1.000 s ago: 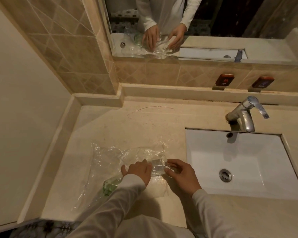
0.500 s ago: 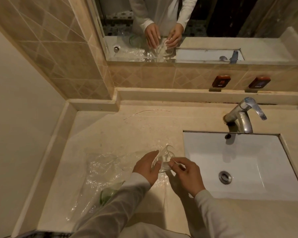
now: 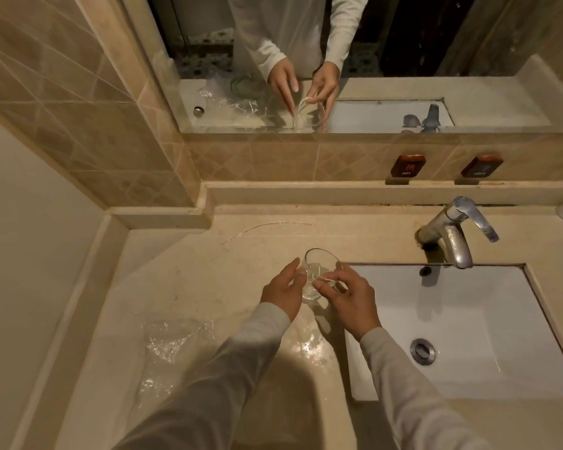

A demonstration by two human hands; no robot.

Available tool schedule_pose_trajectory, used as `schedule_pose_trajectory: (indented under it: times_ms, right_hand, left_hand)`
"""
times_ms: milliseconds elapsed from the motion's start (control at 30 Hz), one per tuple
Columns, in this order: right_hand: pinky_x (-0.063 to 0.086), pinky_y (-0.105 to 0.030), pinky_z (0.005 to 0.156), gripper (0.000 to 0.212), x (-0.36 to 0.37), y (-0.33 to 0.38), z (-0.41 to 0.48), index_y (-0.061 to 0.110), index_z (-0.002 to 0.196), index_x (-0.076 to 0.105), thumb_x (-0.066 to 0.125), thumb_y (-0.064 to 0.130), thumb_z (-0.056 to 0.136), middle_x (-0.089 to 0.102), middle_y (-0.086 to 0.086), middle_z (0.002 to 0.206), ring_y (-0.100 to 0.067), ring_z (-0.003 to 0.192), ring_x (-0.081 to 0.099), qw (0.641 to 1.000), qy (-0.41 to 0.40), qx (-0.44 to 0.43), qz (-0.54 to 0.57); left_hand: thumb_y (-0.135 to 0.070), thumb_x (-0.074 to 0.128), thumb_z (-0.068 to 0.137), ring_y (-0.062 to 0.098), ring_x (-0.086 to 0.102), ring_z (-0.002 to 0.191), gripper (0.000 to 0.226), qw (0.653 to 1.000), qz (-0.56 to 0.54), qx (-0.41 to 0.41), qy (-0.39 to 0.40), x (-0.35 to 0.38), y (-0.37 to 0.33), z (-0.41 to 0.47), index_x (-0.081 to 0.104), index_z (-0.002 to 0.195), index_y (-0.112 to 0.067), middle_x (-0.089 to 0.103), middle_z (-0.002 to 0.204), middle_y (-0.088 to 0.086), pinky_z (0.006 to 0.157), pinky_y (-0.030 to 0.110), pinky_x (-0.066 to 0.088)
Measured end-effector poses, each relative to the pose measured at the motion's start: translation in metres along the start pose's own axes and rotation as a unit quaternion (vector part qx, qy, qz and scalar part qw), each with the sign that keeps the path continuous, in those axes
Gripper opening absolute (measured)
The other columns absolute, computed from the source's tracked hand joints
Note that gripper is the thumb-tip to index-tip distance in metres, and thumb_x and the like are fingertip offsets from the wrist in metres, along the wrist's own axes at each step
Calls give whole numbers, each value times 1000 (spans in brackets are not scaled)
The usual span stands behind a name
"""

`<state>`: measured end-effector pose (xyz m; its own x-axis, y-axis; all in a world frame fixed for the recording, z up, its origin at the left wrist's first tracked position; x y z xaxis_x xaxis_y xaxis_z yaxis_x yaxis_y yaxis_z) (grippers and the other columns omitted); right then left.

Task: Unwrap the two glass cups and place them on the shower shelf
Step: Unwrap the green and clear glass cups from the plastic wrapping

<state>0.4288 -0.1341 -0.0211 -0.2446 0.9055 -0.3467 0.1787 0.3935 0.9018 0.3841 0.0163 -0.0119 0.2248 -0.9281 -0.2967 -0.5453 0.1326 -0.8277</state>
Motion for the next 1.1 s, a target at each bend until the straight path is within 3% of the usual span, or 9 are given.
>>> schedule_pose_trajectory:
  times_ms: [133,300,367,467,533,700,867,967,1100]
  right_hand:
    - [46,-30,101,14,0,3,27,22,88,79,87,17,77,51,-5,150,-10,125,48,999,-5,-24,-22]
    - [48,-37,106,13,4,2,51,16,86,81,88,12,76,48,-3,144,-15,122,50,998,-26,-46,-46]
    - [46,-27,105,12,6,1,59,15,86,81,87,12,77,47,2,141,-14,121,48,996,-20,-56,-61]
    - [32,5,90,10,9,1,71,13,88,81,85,14,79,45,4,142,-8,117,45,995,-18,-52,-81]
    - [28,12,82,16,10,1,77,8,95,79,84,10,80,45,3,143,-7,117,43,995,-23,-45,-81]
    - [30,14,71,41,14,2,87,1,119,69,83,8,82,44,4,142,-9,117,41,997,-25,-15,-68]
    - [24,14,80,23,15,6,87,7,104,78,82,11,83,43,-2,151,-16,127,46,993,-21,-26,-115]
    - [28,-7,103,27,15,11,82,14,111,76,80,15,85,38,-4,156,-26,138,45,990,0,-42,-137]
    - [26,-23,110,31,15,15,69,17,119,71,77,19,89,26,-5,164,-30,147,33,988,-3,-47,-150]
  left_hand:
    - [-44,42,99,26,56,123,40,999,-7,-21,31,11,-9,23,48,139,-40,59,136,2,108,44,42]
    - [-40,39,101,28,54,124,42,998,16,-34,41,19,-10,48,42,143,-41,57,139,5,109,44,40]
    - [-41,39,102,29,53,126,42,998,18,-49,38,23,-10,56,40,144,-43,54,142,5,110,45,39]
    - [-39,42,101,41,48,129,42,996,-14,-86,35,29,-14,67,42,142,-43,51,142,17,109,54,38]
    - [-37,44,100,41,47,130,42,994,-30,-99,35,30,-16,73,43,142,-43,51,142,17,108,54,39]
    - [-31,47,98,38,47,130,45,992,-54,-108,27,29,-19,82,43,141,-45,51,144,14,107,52,39]
    - [-37,46,98,41,46,130,44,992,-50,-106,37,28,-23,81,42,140,-47,51,142,16,106,55,38]
    - [-40,41,97,38,56,120,35,996,-9,-76,55,23,-23,73,52,129,-47,61,130,13,102,53,44]
    - [-31,39,100,33,60,115,37,997,33,-46,45,6,-15,54,53,134,-34,64,127,8,102,48,47]
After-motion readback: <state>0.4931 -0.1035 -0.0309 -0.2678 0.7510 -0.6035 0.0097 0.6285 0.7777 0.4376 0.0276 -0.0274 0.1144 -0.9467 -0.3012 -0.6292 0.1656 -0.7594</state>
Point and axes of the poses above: each hand's wrist, its own z-axis towards the middle knuckle, its own x-axis out of the palm, y = z × x, the point moved 3 cm from there along z, towards the middle knuckle
